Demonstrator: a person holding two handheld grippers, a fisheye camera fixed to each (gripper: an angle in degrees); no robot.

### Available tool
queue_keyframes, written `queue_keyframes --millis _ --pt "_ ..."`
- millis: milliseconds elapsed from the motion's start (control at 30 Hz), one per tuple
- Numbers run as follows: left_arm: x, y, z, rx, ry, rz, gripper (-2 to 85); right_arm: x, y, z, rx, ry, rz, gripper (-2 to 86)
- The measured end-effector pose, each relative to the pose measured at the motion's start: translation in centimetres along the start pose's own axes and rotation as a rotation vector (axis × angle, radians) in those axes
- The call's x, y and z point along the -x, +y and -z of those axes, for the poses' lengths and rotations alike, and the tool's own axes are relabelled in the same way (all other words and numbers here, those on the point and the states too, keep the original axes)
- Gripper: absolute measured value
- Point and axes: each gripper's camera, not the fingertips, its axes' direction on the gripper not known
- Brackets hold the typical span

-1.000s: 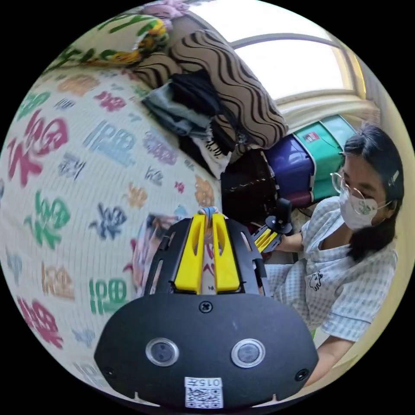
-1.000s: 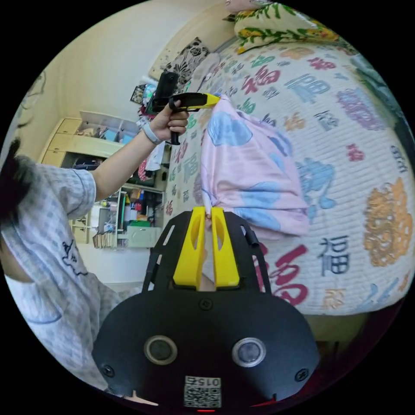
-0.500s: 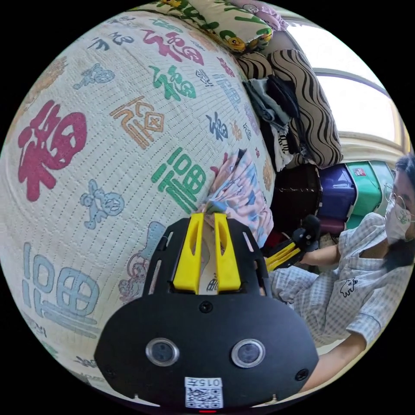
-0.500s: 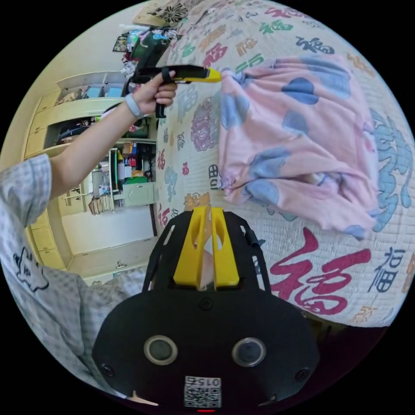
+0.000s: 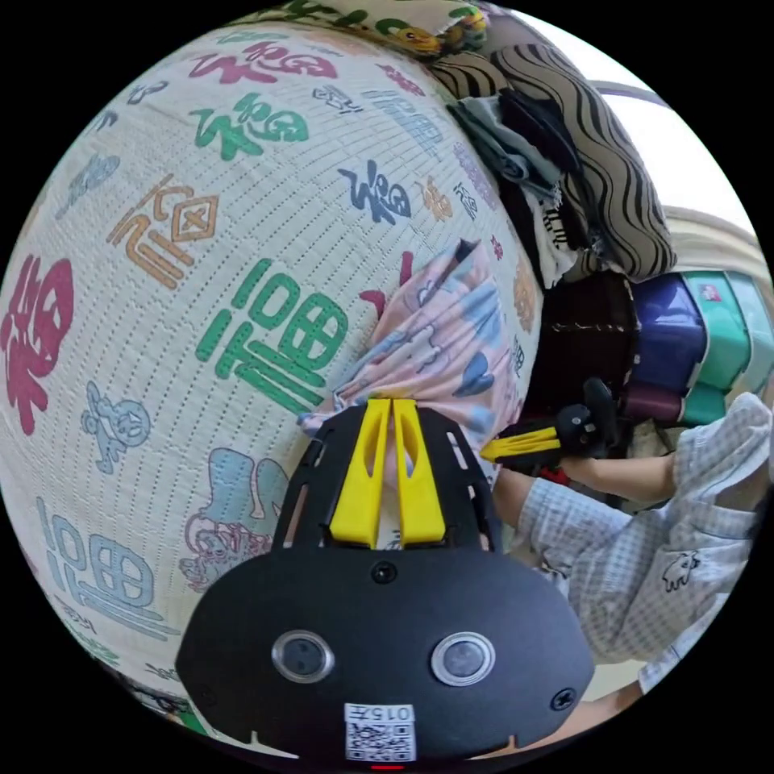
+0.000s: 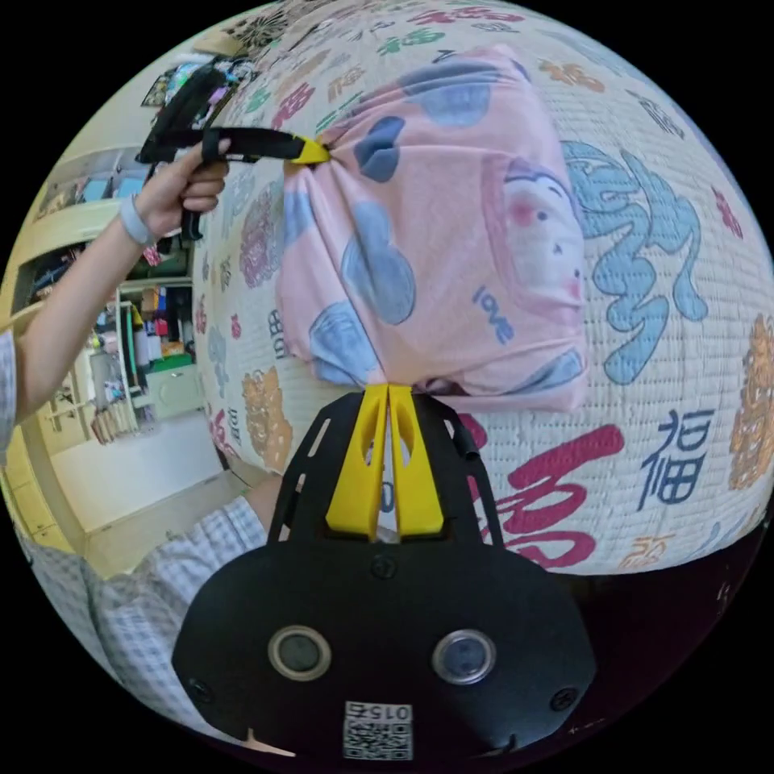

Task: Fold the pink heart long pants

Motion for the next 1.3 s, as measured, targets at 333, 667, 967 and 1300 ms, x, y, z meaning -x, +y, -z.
queue_keyframes --millis 333,667,967,1300 --pt "-6.1 -5.6 2.5 -0.019 -0.096 -0.282 12.8 -5.5 1.7 9.5 -0.289 -0.053 -0.205 7.4" --pt "-4.0 -11.7 -1.7 0.030 -0.064 -0.150 -0.2 -6.9 2.4 8.6 -0.228 -0.257 -0.237 2.1" --pt "-0.9 -9.1 -0.9 -0.055 0.021 -0.085 6.5 -6.7 4.9 11.6 -0.318 -0.232 -0.283 5.4" --pt "2.2 9.3 -0.1 -0.260 -0.030 0.417 14.5 2.1 -0.1 15.6 -0.266 -0.203 0.160 4.0"
